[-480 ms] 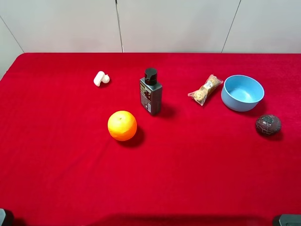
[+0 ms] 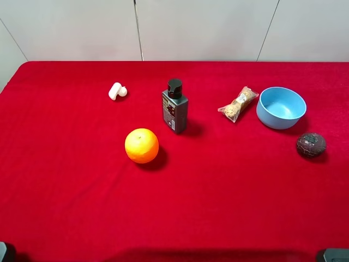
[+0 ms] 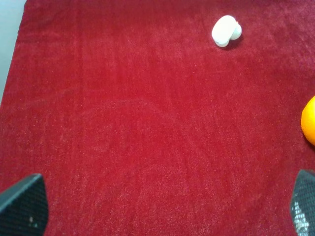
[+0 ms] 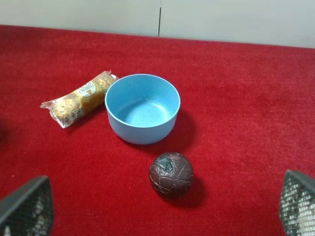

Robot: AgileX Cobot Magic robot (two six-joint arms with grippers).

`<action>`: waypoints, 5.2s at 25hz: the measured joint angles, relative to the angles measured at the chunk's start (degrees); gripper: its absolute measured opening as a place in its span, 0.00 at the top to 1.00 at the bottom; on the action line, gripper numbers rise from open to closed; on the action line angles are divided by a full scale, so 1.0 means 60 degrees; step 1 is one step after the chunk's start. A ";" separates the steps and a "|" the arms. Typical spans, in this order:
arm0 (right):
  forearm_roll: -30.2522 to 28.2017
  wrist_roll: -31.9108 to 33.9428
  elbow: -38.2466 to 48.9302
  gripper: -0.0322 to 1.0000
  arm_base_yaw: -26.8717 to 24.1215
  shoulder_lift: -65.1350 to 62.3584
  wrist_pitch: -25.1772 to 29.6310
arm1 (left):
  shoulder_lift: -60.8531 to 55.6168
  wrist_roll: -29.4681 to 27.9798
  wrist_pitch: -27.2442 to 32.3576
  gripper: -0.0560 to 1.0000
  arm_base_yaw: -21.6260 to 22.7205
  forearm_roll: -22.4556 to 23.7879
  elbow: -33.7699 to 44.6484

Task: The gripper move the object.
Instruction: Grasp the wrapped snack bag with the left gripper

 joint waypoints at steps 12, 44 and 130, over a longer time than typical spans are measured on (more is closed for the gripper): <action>0.0000 0.0000 0.0000 0.30 0.0000 0.0000 0.0000 | 0.0000 0.0000 0.0000 0.02 0.0000 0.0038 0.0000; 0.0000 0.0011 0.0000 0.30 0.0000 0.0000 0.0000 | 0.6779 0.1832 -0.0042 0.02 0.0000 -0.1234 -0.3726; 0.0000 0.0011 0.0000 0.30 0.0000 0.0000 0.0000 | 2.1738 0.1741 0.0781 0.03 -0.7201 -0.0495 -1.6130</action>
